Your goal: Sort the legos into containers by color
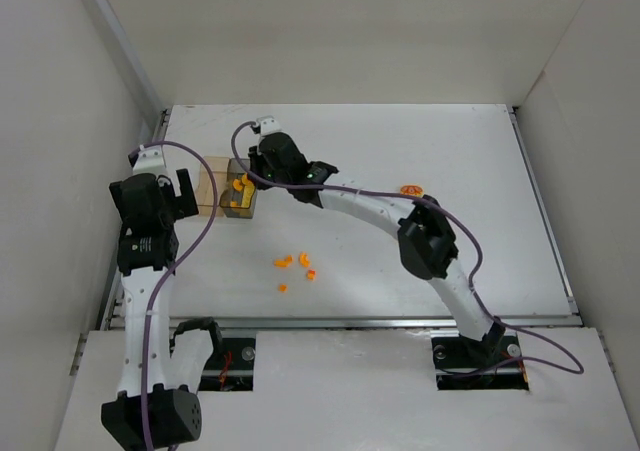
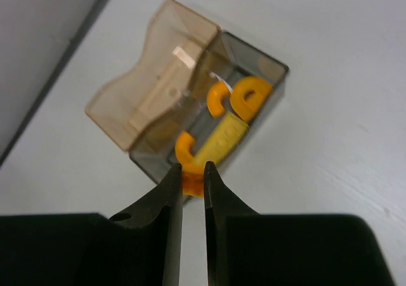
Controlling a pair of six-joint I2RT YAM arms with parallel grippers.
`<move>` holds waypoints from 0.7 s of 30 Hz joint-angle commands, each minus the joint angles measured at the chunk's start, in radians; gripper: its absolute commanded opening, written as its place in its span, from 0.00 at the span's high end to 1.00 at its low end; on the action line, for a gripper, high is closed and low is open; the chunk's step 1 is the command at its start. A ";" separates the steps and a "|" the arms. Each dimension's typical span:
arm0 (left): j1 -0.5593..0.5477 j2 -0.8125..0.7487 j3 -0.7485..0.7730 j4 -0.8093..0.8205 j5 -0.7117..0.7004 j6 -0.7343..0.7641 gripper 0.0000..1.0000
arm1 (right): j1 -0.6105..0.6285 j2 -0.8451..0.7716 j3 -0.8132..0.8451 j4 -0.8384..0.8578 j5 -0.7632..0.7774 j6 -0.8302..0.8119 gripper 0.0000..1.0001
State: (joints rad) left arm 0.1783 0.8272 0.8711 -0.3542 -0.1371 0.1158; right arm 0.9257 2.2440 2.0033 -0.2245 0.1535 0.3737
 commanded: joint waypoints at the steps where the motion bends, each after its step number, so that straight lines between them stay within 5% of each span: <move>1: -0.003 0.001 -0.014 0.043 -0.053 0.001 0.00 | 0.012 0.130 0.156 0.068 -0.051 -0.050 1.00; 9: -0.003 0.019 -0.032 0.061 -0.062 0.010 0.00 | 0.012 0.282 0.316 0.165 -0.106 -0.050 1.00; 12: -0.003 0.020 -0.041 0.061 -0.071 0.010 0.00 | 0.012 0.309 0.316 0.177 -0.140 -0.050 0.75; 13: -0.003 0.020 -0.041 0.070 -0.071 0.010 0.00 | 0.012 0.321 0.316 0.188 -0.172 -0.050 0.59; 17: -0.003 0.020 -0.041 0.070 -0.071 0.019 0.00 | 0.012 0.330 0.327 0.188 -0.198 -0.050 0.29; 21: -0.003 0.010 -0.041 0.070 -0.071 0.019 0.00 | 0.012 0.280 0.293 0.188 -0.164 -0.059 0.16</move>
State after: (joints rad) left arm 0.1783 0.8520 0.8322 -0.3256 -0.1928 0.1307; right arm 0.9257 2.5797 2.2692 -0.1013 -0.0074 0.3290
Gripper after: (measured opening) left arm 0.996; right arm 0.829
